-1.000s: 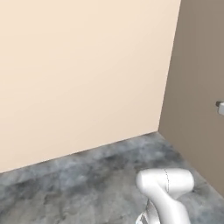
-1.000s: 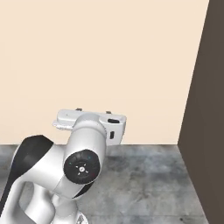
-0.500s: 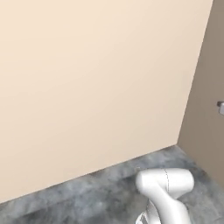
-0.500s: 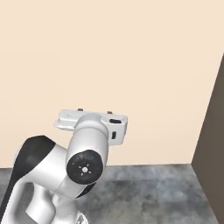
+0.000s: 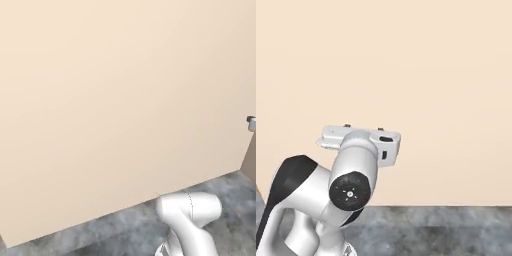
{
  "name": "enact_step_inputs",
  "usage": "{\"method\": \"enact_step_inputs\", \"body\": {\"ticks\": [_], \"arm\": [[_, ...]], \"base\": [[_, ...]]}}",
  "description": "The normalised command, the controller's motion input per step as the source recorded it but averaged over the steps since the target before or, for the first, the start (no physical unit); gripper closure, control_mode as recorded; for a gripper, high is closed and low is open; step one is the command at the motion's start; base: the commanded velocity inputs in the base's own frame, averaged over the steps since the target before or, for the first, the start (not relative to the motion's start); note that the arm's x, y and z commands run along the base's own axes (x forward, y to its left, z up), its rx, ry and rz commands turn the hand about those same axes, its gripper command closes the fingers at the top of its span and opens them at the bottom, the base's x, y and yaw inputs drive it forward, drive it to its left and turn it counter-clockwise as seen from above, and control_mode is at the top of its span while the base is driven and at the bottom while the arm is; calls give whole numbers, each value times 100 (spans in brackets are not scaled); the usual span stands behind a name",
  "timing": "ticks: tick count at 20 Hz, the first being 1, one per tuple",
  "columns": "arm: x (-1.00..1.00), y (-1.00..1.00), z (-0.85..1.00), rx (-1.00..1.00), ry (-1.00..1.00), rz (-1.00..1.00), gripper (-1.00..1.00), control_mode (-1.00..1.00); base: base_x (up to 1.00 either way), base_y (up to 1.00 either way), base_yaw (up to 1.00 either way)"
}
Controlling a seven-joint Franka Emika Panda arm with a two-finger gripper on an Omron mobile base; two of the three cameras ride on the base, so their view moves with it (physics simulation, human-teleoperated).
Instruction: Open the cabinet directly in front. Then move the liquor and the cup to the dining counter with the candle on it.
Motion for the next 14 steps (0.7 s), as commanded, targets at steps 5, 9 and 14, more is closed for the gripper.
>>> {"method": "enact_step_inputs", "body": {"ticks": [5, 9, 14], "arm": [[0, 0, 0, 0, 0, 0, -100, 100], [0, 0, 0, 0, 0, 0, -100, 100], [0, 0, 0, 0, 0, 0, -100, 100]], "base": [[-42, 100, 45], [-1, 100, 30], [61, 100, 10]]}}
